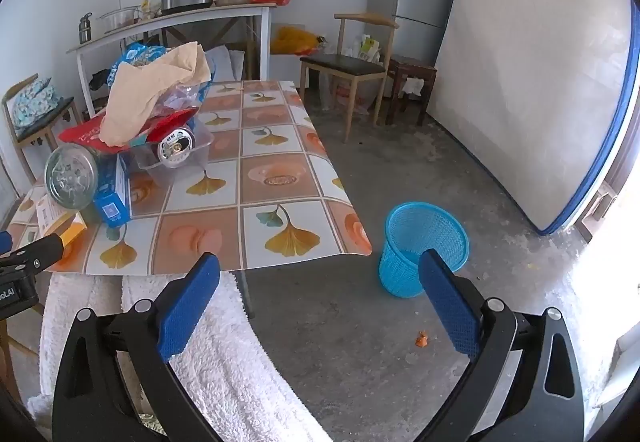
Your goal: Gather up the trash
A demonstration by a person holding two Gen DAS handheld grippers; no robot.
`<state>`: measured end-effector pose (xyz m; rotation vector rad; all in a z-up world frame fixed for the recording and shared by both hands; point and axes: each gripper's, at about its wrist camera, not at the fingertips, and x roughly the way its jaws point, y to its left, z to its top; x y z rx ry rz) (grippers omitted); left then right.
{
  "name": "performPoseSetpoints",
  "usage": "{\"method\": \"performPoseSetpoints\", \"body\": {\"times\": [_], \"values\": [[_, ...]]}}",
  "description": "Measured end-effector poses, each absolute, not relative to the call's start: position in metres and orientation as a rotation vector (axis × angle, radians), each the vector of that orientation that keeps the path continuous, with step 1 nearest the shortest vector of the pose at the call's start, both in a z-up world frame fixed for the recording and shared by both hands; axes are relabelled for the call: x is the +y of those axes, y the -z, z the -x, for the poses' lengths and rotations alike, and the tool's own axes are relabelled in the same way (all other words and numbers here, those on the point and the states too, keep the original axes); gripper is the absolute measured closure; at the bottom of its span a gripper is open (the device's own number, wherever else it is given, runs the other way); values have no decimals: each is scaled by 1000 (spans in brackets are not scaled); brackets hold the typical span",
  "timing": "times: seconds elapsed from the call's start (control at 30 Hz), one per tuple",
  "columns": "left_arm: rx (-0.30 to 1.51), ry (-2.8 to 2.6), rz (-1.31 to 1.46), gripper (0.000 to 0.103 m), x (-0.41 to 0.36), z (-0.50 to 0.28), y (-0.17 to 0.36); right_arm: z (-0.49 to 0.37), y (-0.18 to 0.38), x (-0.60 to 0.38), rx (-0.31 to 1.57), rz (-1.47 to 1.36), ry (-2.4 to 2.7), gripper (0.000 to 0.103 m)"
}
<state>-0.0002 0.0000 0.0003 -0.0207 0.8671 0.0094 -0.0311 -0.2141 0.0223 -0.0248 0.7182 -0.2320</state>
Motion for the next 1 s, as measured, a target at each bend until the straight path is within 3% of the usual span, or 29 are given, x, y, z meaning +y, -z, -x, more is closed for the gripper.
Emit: {"method": "performPoseSetpoints", "body": {"times": [1.0], "values": [[860,-19,30,9,7,3,-2,31,-29,-209,706,18,221,6]]}}
